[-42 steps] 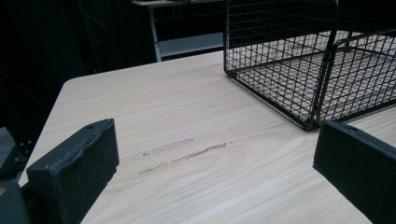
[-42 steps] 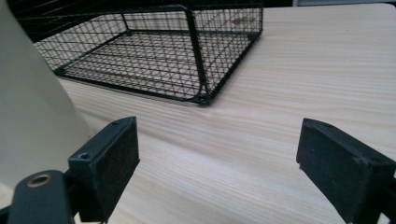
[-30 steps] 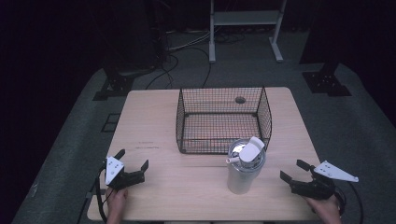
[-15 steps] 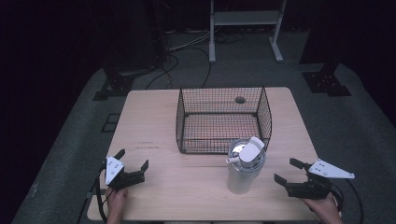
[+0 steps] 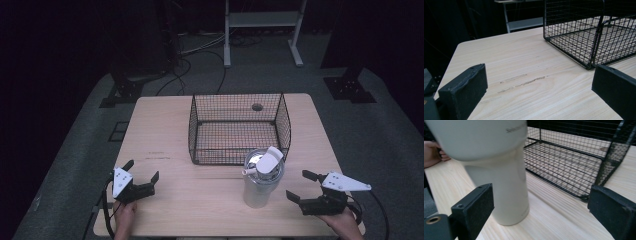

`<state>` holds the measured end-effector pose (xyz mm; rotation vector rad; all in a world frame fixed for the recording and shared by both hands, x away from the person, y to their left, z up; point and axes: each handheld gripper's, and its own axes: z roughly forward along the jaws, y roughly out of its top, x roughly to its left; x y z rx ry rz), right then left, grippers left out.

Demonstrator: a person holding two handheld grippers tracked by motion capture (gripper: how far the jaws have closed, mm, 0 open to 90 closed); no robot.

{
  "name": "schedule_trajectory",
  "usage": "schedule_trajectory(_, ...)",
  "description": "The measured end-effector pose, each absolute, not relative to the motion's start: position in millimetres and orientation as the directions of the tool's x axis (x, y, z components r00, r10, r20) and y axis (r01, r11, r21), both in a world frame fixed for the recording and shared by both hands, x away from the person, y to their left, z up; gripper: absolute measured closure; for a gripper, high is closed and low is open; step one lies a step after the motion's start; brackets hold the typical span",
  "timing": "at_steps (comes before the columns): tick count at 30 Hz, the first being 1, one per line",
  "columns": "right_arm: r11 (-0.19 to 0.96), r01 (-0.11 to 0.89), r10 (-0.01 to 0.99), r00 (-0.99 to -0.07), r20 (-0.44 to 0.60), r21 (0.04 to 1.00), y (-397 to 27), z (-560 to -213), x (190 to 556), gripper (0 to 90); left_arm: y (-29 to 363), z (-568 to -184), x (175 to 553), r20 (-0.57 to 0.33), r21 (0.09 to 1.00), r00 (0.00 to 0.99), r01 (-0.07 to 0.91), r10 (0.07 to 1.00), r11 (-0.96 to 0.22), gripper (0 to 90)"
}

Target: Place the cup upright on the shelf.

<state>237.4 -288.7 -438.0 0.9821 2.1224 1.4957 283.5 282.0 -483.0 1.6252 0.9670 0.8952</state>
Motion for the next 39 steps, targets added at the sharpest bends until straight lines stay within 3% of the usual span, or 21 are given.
schedule_trajectory(39,0.253,0.267,0.622,-0.781,0.055,0.930,-238,-437,235,3.4,282,-483,284,0.097,0.970,0.408,0.165,0.908,-0.178,0.0)
